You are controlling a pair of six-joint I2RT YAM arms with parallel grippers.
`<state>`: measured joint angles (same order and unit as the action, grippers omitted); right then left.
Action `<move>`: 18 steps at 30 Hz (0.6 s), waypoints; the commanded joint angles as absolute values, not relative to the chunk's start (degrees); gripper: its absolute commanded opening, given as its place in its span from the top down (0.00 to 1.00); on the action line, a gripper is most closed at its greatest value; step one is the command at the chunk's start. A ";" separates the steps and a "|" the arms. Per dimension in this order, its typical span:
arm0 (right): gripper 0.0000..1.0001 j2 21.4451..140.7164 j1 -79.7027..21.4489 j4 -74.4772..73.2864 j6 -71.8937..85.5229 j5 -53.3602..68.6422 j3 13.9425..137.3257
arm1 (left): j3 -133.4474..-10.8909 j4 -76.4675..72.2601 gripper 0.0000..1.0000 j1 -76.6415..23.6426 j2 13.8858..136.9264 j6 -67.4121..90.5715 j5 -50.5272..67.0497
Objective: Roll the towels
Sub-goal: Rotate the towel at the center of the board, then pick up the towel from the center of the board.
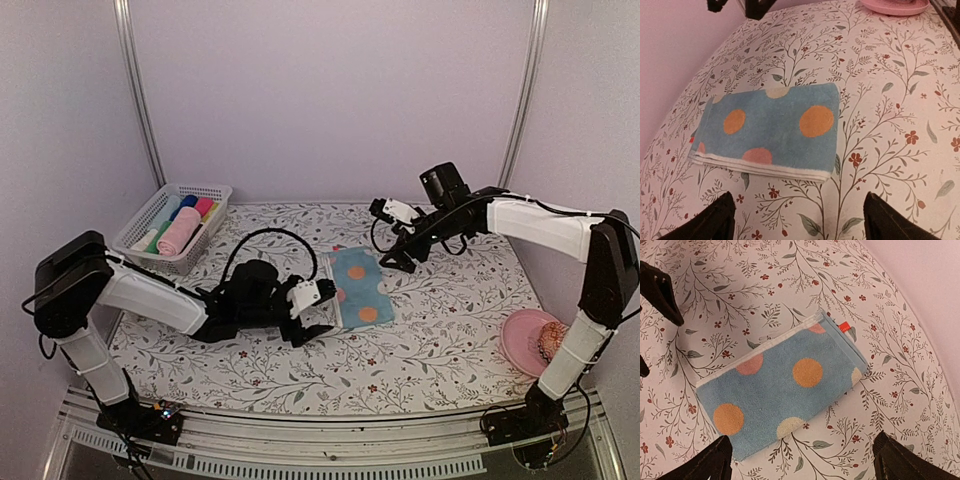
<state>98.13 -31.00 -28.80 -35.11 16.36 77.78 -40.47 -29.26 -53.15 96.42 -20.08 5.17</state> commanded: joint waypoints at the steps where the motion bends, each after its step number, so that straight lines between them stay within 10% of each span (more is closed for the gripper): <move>1: 0.01 93.80 -30.57 -26.58 -36.95 20.83 74.98 | -46.82 -23.69 0.13 -56.69 102.06 -29.37 2.67; 18: 0.01 87.82 -27.08 -24.28 -36.04 21.71 70.90 | -59.81 -10.06 0.48 -60.63 116.17 -35.58 -7.36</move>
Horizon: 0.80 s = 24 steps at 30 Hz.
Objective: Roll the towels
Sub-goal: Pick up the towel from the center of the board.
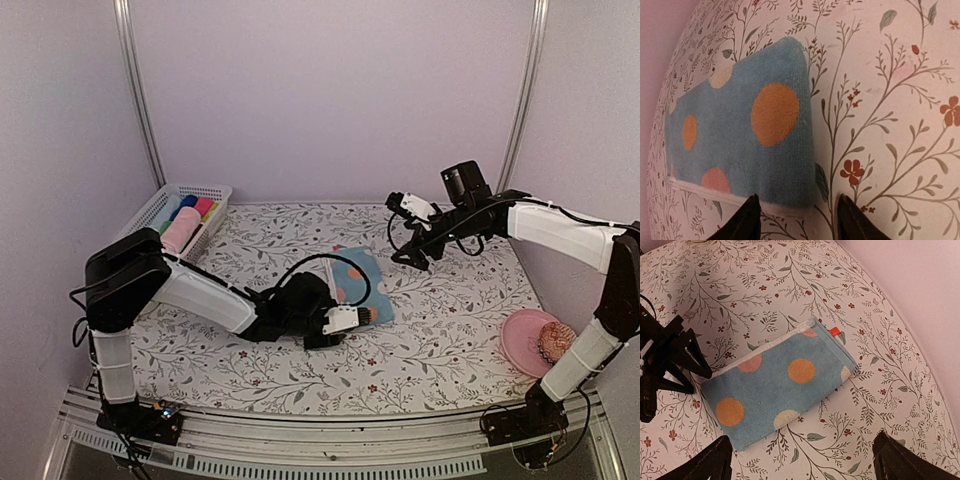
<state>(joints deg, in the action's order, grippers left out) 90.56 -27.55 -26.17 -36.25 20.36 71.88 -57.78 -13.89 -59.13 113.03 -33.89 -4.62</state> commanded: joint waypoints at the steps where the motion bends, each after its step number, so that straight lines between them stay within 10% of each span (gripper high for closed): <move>1: 0.01 87.63 -27.01 -24.13 -36.04 21.71 70.78 | -60.25 -9.73 0.49 -60.70 116.58 -35.67 -7.76; 17: 0.01 81.90 -26.59 -19.32 -42.47 24.00 63.77 | -63.19 -5.98 0.99 -60.61 119.75 -34.64 -9.90; 24: 0.01 78.27 -26.56 -14.83 -52.40 31.25 55.01 | -62.73 -5.97 1.00 -57.87 117.95 -29.70 -2.74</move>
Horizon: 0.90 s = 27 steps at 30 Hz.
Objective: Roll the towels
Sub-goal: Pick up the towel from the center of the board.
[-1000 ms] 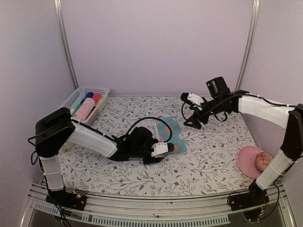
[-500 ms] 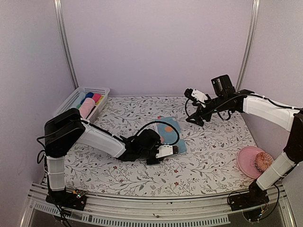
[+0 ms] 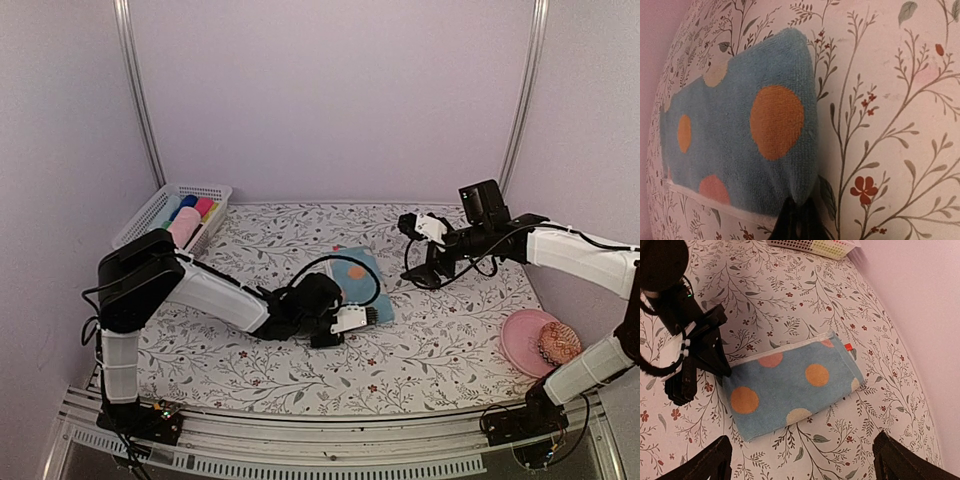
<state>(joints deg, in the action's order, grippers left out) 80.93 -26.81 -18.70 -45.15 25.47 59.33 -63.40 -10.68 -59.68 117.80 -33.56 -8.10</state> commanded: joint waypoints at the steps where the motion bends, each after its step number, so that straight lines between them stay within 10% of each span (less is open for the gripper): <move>1: 0.01 77.62 -26.54 -13.99 -54.42 32.43 53.40 | -62.87 -5.65 1.00 -57.16 117.61 -28.73 -0.94; 13: 0.07 81.34 -32.39 -8.62 -67.43 35.46 43.99 | -65.38 -1.68 1.00 -47.79 116.63 -20.58 22.04; 27: 0.24 95.71 -42.85 11.75 -59.59 11.24 41.97 | -71.34 4.75 1.00 -43.45 120.43 -16.82 33.99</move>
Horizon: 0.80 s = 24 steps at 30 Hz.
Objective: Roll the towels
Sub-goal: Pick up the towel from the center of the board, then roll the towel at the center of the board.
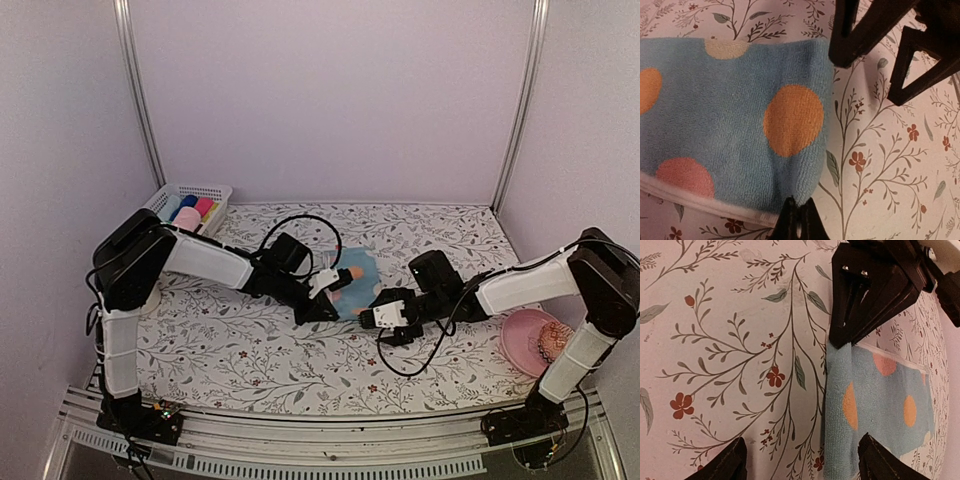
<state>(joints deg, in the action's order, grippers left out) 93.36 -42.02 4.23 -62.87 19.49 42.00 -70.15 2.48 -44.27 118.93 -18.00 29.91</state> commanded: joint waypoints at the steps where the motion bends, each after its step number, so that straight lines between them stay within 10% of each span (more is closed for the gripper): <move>1: 0.26 96.44 -42.86 12.11 -59.23 10.26 42.05 | -71.43 5.01 1.00 -43.36 120.56 -16.80 34.22; 20: 0.89 101.26 -42.95 1.38 -55.74 13.86 47.99 | -71.65 5.50 0.99 -42.64 120.41 -16.66 32.79; 24: 0.96 101.90 -42.61 -3.60 -54.37 16.83 50.74 | -69.34 3.99 0.61 -42.73 117.46 -16.28 31.10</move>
<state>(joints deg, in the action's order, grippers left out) 100.62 -42.72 2.94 -56.31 12.29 47.66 -70.48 4.84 -43.42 119.77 -16.73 32.73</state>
